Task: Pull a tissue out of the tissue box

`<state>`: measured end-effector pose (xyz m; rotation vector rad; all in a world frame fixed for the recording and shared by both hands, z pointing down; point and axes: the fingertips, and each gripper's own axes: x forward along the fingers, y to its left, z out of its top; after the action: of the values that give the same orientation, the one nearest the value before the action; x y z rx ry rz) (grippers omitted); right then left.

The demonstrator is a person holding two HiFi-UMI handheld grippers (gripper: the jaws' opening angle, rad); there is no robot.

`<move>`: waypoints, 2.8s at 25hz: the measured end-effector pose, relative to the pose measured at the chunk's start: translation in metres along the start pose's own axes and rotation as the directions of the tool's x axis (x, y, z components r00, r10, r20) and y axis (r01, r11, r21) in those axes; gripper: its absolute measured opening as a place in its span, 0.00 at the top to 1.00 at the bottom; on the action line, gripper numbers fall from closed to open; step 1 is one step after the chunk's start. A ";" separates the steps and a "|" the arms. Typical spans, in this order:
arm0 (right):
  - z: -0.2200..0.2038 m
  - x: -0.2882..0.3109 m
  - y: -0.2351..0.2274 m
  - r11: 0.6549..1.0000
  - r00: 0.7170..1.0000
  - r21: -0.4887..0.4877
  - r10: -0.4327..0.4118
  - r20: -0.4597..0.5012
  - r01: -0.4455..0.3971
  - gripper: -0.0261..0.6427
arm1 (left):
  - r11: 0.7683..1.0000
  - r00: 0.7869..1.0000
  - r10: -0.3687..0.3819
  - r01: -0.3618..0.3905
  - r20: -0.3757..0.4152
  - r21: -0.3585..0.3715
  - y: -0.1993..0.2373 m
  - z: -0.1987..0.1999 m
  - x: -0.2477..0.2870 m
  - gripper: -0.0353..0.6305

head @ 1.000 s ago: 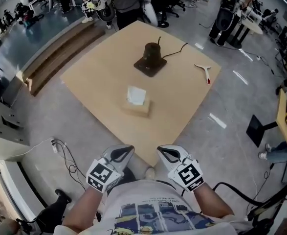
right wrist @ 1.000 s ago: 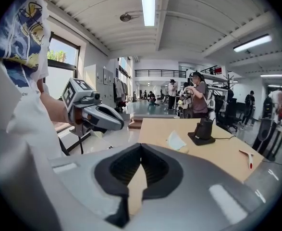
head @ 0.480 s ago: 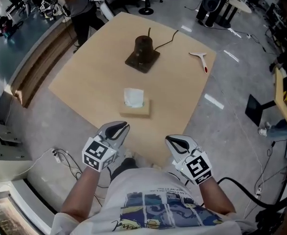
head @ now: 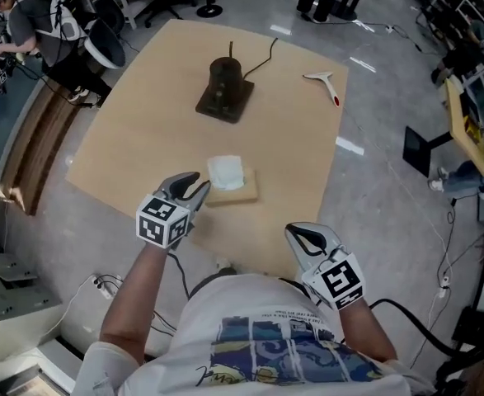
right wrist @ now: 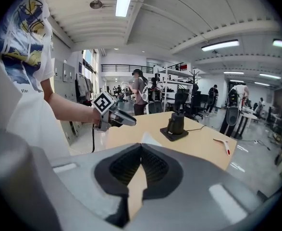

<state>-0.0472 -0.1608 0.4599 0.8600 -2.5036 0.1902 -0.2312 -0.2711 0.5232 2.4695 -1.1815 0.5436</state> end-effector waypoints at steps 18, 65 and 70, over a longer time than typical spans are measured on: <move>-0.003 -0.012 0.002 0.960 0.962 0.086 -0.260 -0.088 0.267 0.96 | 0.984 0.972 -0.149 0.127 -0.181 -0.128 0.060 -0.046 0.098 0.64; -0.036 -0.050 -0.037 0.994 0.995 0.054 -0.095 -0.023 0.096 0.96 | 0.992 1.000 0.026 -0.025 -0.002 0.124 -0.018 0.030 0.057 0.94; -0.040 -0.054 -0.041 0.997 0.998 0.040 -0.062 -0.007 0.062 0.96 | 0.989 0.997 0.049 -0.057 0.062 0.135 -0.035 0.055 0.038 0.94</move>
<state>0.0310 -0.1529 0.4677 0.9507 -2.4716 0.2225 -0.1712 -0.3012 0.4894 2.5917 -1.2751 0.5892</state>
